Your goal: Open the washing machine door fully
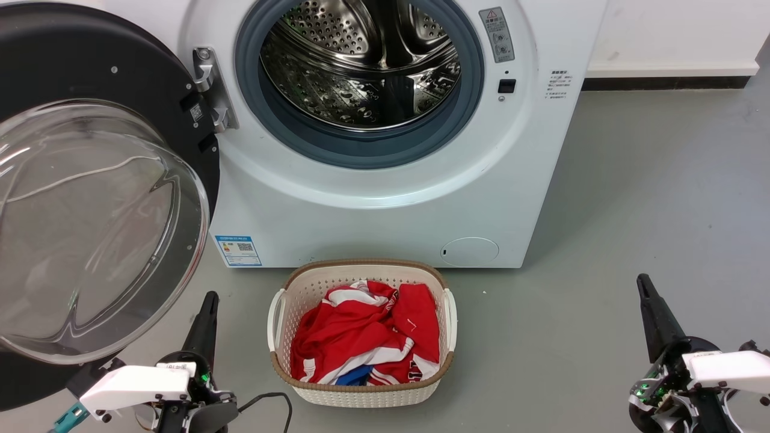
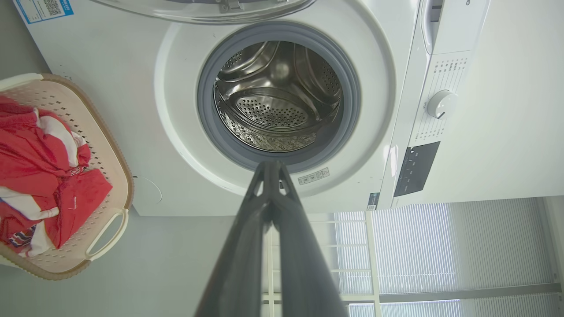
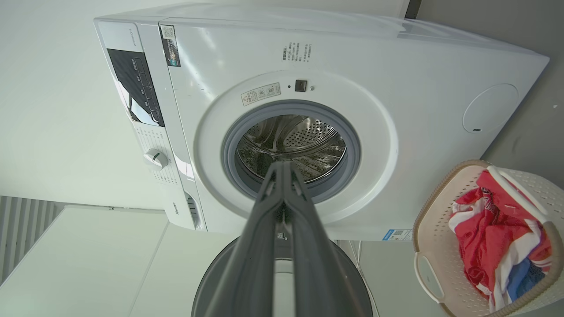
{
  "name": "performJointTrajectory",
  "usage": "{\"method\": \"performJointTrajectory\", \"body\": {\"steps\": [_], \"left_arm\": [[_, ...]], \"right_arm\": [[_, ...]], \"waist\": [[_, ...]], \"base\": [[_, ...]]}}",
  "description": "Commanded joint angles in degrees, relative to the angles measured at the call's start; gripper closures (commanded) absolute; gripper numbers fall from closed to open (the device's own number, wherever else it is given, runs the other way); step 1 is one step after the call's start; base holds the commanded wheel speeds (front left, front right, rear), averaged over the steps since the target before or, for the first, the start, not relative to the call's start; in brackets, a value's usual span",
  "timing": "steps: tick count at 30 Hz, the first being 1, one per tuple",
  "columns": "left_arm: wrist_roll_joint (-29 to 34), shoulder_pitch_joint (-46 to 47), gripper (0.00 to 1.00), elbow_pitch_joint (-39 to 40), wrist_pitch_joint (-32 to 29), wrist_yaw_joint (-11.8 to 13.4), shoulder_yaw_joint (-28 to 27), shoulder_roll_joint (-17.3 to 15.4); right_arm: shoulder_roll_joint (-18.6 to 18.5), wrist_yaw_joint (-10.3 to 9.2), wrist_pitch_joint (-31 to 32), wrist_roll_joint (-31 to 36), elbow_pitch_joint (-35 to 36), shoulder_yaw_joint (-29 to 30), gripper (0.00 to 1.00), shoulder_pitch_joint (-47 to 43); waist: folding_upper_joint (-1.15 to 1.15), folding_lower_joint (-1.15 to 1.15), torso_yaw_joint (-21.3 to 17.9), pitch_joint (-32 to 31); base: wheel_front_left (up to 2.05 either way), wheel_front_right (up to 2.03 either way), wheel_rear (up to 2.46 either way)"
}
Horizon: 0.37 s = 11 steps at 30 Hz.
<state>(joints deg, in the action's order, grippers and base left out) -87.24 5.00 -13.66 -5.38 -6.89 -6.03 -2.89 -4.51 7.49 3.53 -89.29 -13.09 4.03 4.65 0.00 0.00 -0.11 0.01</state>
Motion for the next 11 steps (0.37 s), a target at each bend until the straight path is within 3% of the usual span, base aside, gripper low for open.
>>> {"method": "performJointTrajectory", "body": {"steps": [1, 11], "left_arm": [[-1.47, 1.05, 1.00, -0.14, -0.44, -0.41, -0.31, 0.03], [-5.50, 1.56, 1.00, -0.52, -1.40, -0.78, -0.69, 0.03]], "right_arm": [[0.04, 0.00, 0.46, -1.35, -0.27, 0.16, 1.00, 1.03], [0.20, 0.00, 1.57, -5.14, -1.06, 0.50, 1.00, 1.80]], "waist": [[0.00, 0.00, 0.02, 0.03], [0.00, 0.00, 0.11, 0.17]], "base": [[0.00, 0.00, 0.00], [0.00, 0.00, 0.00]]}}
